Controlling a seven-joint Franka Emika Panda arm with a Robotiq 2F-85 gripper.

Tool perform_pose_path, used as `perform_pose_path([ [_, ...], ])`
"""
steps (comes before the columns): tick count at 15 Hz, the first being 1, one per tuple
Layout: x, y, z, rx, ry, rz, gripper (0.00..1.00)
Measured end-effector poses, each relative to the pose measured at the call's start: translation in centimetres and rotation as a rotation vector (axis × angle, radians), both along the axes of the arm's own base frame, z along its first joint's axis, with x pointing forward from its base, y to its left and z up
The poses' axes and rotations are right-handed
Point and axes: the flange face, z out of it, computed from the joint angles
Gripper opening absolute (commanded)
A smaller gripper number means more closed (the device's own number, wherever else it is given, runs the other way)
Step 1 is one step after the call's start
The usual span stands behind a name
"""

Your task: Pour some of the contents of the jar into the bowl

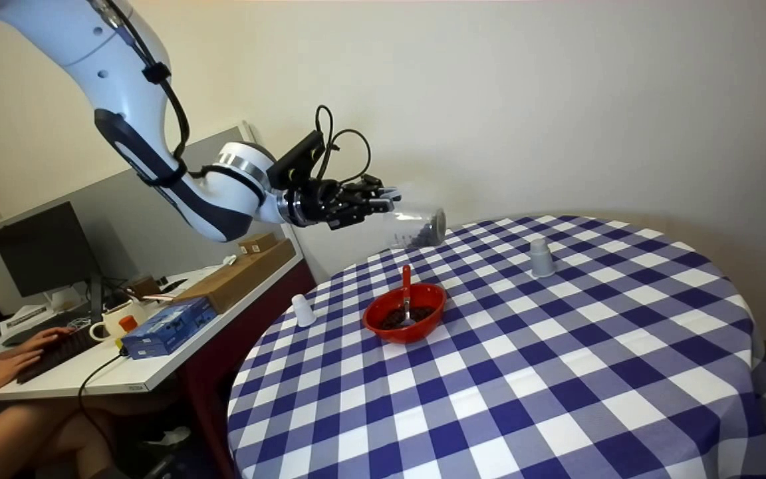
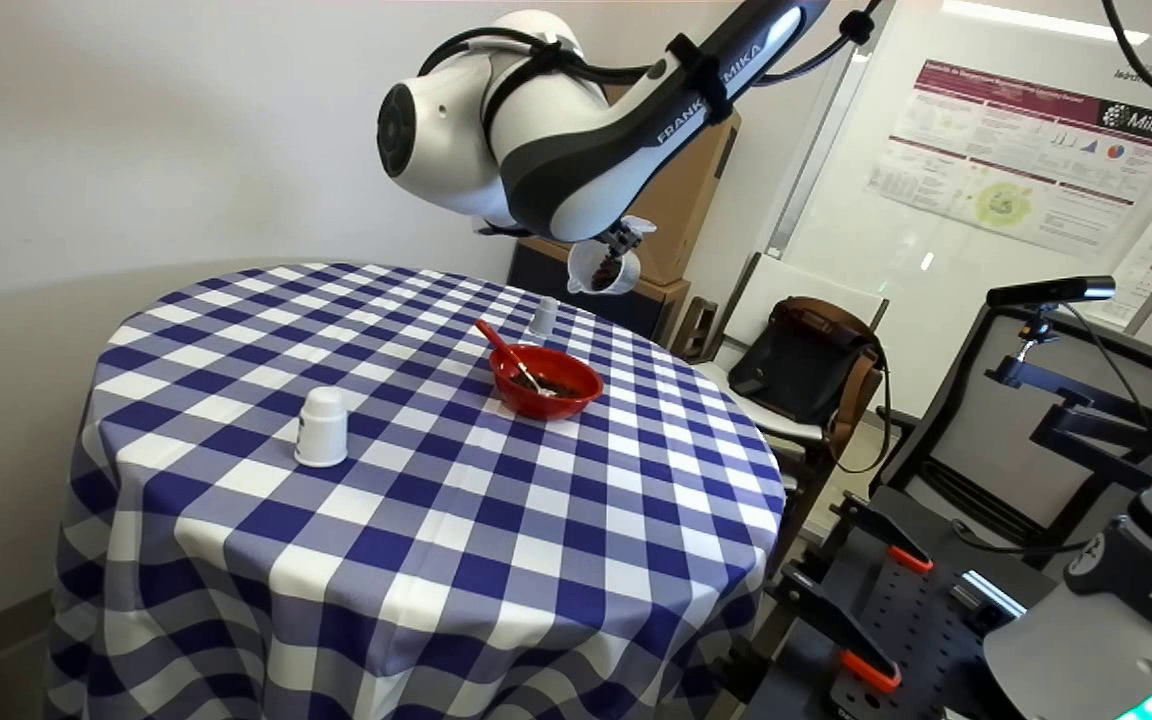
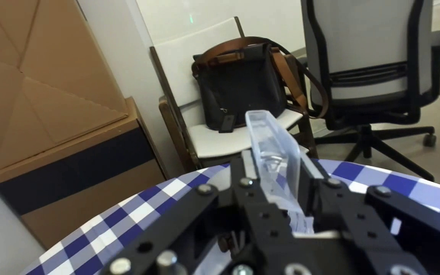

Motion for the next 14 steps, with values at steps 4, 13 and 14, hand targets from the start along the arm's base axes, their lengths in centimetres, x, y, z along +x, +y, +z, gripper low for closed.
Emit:
perform_pose_path([
  [4,0.0,1.2,-0.9,-0.072,0.011,0.071,0.12],
  [13,0.2,1.6,-2.6,-0.205,0.025,0.169,0.12],
  [14,0.1,1.8,-2.7,-0.22,0.027,0.18,0.12],
])
